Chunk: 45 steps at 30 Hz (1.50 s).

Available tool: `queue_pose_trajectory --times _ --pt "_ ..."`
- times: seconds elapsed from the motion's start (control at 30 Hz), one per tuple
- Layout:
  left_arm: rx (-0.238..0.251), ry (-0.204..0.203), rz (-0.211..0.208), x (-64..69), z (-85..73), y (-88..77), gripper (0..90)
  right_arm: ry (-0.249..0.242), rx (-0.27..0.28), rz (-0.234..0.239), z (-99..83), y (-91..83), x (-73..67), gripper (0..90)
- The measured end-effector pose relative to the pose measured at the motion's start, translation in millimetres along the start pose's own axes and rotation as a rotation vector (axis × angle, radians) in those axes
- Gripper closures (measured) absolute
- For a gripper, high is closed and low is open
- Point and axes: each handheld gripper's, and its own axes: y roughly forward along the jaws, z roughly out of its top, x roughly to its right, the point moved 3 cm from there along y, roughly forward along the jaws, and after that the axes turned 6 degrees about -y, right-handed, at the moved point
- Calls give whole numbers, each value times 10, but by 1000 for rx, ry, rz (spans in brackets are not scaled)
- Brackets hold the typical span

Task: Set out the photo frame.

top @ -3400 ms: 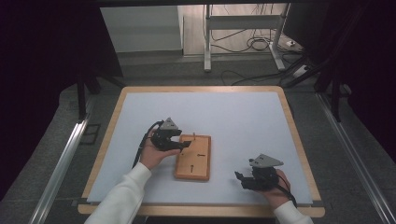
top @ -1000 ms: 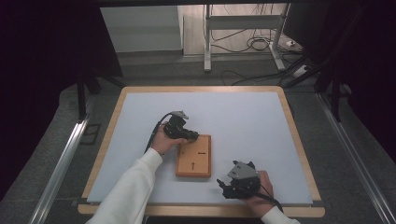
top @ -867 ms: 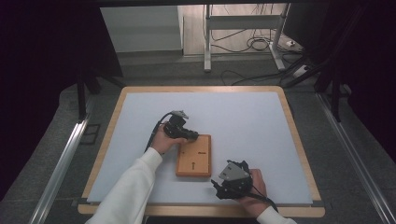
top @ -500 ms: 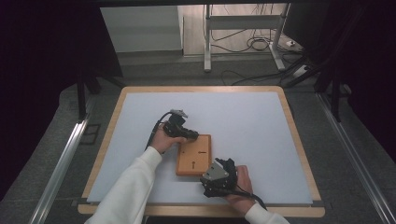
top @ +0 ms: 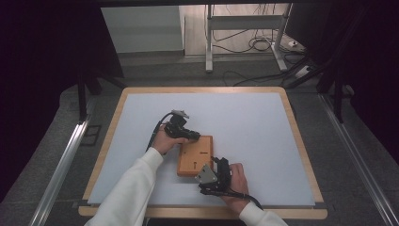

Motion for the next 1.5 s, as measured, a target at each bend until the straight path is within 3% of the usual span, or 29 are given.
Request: queue_pose_trajectory --times 0.27,0.63,0.8,0.9,1.0,1.13,1.5 --pt "4 25 54 42 9 2 834 -33 25 -4 66 -56 48 273" --pt "18 13 56 39 17 4 801 -63 24 21 178 -96 131 413" --pt "28 14 45 49 19 5 732 -50 32 17 188 -127 183 428" --pt "40 26 51 77 29 -26 632 -45 44 8 193 -153 224 444" --pt "79 28 61 86 38 -122 446 -32 51 8 195 -176 266 448" --pt "123 17 79 76 -12 -299 349 -15 59 14 184 -187 303 449" --pt "223 -2 120 38 -491 -794 291 -22 54 12 175 -183 319 450"
